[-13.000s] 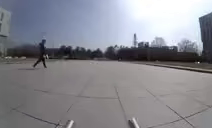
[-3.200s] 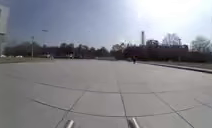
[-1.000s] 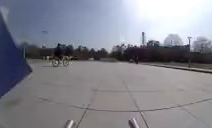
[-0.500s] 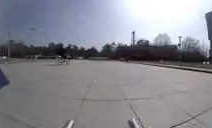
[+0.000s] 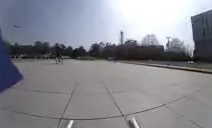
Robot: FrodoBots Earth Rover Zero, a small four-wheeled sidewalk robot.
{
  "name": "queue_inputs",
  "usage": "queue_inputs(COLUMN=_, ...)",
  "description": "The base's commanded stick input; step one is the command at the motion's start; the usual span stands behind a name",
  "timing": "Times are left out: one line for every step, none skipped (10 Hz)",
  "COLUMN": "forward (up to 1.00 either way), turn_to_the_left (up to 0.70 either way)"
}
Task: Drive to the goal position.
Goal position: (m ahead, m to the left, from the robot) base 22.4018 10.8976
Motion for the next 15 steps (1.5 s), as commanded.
queue_inputs(forward=1.0, turn_to_the_left=0.0)
queue_inputs(forward=1.0, turn_to_the_left=0.1)
queue_inputs(forward=1.0, turn_to_the_left=0.24)
queue_inputs(forward=1.0, turn_to_the_left=0.19)
queue_inputs(forward=1.0, turn_to_the_left=0.0)
queue_inputs(forward=1.0, turn_to_the_left=0.0)
queue_inputs(forward=1.0, turn_to_the_left=0.0)
queue_inputs(forward=1.0, turn_to_the_left=0.0)
queue_inputs(forward=1.0, turn_to_the_left=0.19)
queue_inputs(forward=1.0, turn_to_the_left=0.27)
queue_inputs(forward=1.0, turn_to_the_left=0.27)
queue_inputs(forward=1.0, turn_to_the_left=0.16)
queue_inputs(forward=1.0, turn_to_the_left=0.0)
queue_inputs(forward=1.0, turn_to_the_left=0.0)
queue_inputs(forward=1.0, turn_to_the_left=0.0)
